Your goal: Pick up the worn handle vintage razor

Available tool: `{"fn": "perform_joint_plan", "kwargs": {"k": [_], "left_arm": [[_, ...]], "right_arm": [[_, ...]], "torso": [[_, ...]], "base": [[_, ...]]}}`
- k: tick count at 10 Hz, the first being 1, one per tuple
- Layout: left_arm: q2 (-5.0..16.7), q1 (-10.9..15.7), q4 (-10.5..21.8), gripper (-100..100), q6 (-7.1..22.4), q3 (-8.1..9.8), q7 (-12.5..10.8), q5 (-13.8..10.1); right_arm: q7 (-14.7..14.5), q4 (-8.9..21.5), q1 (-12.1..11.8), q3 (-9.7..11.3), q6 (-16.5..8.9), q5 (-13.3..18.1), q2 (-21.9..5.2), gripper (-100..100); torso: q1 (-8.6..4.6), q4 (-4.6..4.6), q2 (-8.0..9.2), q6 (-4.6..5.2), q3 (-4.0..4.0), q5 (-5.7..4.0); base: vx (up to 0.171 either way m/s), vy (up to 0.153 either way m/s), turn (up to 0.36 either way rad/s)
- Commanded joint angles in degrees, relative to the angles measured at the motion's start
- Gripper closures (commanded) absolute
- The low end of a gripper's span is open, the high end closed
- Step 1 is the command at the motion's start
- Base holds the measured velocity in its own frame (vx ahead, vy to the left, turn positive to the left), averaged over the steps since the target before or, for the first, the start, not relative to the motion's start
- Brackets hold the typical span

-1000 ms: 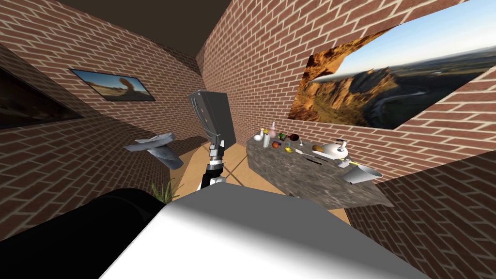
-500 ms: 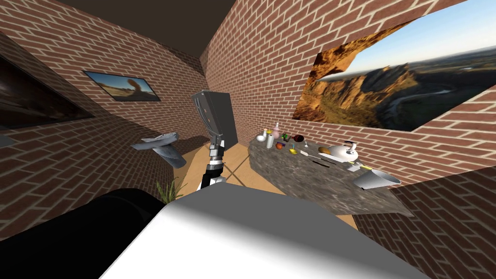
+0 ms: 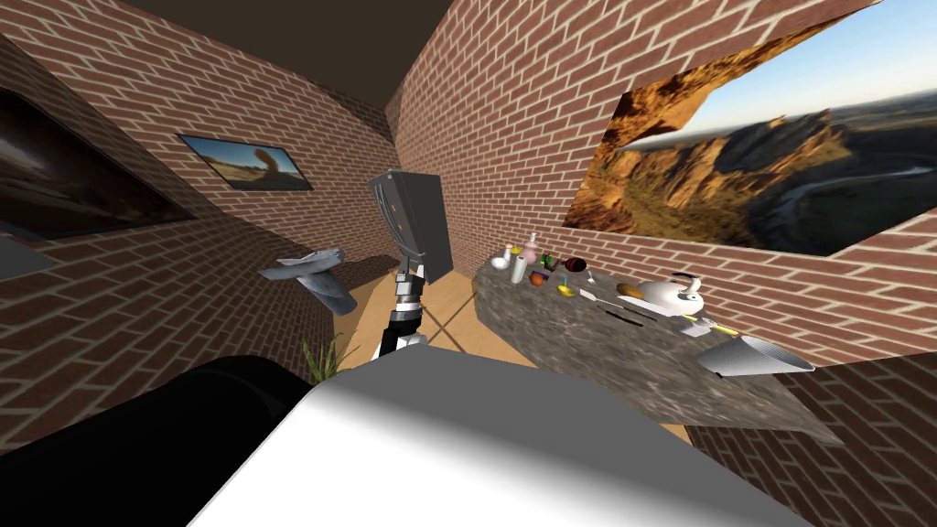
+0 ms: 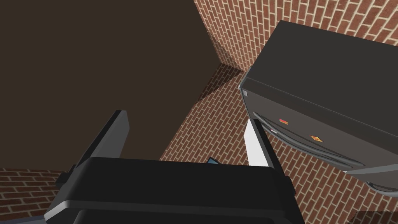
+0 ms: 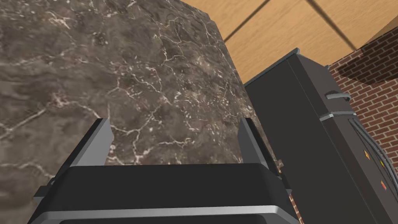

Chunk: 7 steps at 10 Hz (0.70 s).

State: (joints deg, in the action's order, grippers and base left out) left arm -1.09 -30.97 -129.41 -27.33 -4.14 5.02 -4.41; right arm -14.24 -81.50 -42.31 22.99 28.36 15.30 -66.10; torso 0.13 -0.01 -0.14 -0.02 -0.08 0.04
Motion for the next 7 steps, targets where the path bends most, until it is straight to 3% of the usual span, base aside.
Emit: {"fn": "perform_joint_plan", "kwargs": {"k": [1,2,3,5,7], "left_arm": [[0.0,0.0,0.0,0,0.0,0.00,0.0,0.0],[0.0,0.0,0.0,0,0.0,0.00,0.0,0.0],[0.0,0.0,0.0,0,0.0,0.00,0.0,0.0],[0.0,0.0,0.0,0,0.0,0.00,0.0,0.0],[0.0,0.0,0.0,0,0.0,0.00,0.0,0.0]], "right_arm": [[-0.6,2.9,0.0,1.3,0.6,1.5,-2.9,-100],[-0.6,3.9,0.0,1.3,0.6,1.5,-3.3,-100],[-1.2,6.2,-0.3,2.1,1.4,2.7,-5.6,-100],[-1.2,7.0,-0.3,2.1,1.4,2.7,-6.4,-100],[-2.3,11.2,-0.8,3.8,2.9,5.1,-10.7,-100]], "torso": [[0.00,0.00,0.00,0.00,0.00,0.00],[0.00,0.00,0.00,-0.03,0.00,0.01],[0.00,0.00,-0.04,-0.02,-0.02,0.00],[0.07,-0.03,-0.13,0.00,-0.07,0.02],[-0.03,-0.02,-0.13,-0.05,-0.07,0.01]], "base": [[0.022,0.034,0.116],[0.032,0.037,0.072],[0.057,0.059,0.138],[0.048,0.035,0.024],[0.083,0.037,0.192]]}}
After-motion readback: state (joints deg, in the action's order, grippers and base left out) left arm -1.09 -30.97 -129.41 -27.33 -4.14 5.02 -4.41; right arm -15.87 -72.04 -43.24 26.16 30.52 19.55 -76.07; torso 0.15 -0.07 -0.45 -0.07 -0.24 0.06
